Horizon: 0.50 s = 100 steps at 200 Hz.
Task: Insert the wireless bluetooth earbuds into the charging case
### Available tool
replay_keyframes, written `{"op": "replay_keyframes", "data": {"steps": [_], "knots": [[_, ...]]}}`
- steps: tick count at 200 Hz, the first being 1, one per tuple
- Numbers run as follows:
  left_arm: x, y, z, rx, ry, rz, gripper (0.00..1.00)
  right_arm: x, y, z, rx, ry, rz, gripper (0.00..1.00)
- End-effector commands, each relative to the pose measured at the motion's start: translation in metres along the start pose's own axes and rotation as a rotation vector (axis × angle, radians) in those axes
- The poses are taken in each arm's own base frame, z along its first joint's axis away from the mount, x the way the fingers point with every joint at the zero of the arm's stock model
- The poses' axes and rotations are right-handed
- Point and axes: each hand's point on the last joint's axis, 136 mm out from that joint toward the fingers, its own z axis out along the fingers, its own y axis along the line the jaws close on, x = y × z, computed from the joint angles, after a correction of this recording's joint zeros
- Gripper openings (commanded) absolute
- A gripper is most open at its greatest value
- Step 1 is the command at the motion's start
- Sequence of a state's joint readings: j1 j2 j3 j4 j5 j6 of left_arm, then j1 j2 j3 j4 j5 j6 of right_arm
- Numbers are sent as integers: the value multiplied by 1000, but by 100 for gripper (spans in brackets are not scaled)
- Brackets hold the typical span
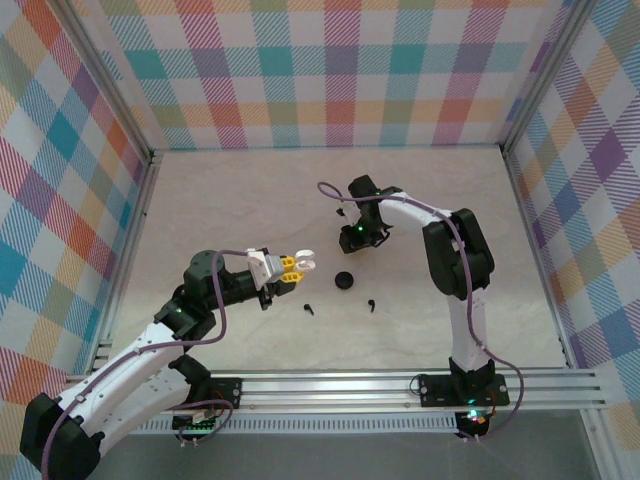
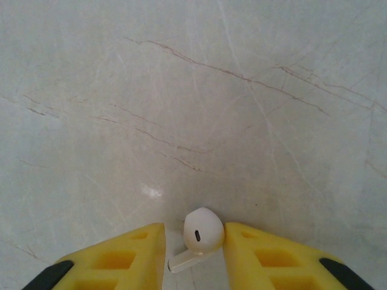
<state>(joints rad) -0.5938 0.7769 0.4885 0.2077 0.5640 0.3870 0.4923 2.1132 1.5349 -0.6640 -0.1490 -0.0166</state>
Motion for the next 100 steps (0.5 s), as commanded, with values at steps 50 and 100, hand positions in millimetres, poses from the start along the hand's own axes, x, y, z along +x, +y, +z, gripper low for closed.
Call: {"op": "replay_keyframes", "data": {"steps": [50,100], "knots": [[-16,-2,-3,8,-27,24,0,2,-4,4,37,28,0,27],[-12,-2,-3,2,-25,27,0,-4,-6,-11,66,-8,21,23]]}}
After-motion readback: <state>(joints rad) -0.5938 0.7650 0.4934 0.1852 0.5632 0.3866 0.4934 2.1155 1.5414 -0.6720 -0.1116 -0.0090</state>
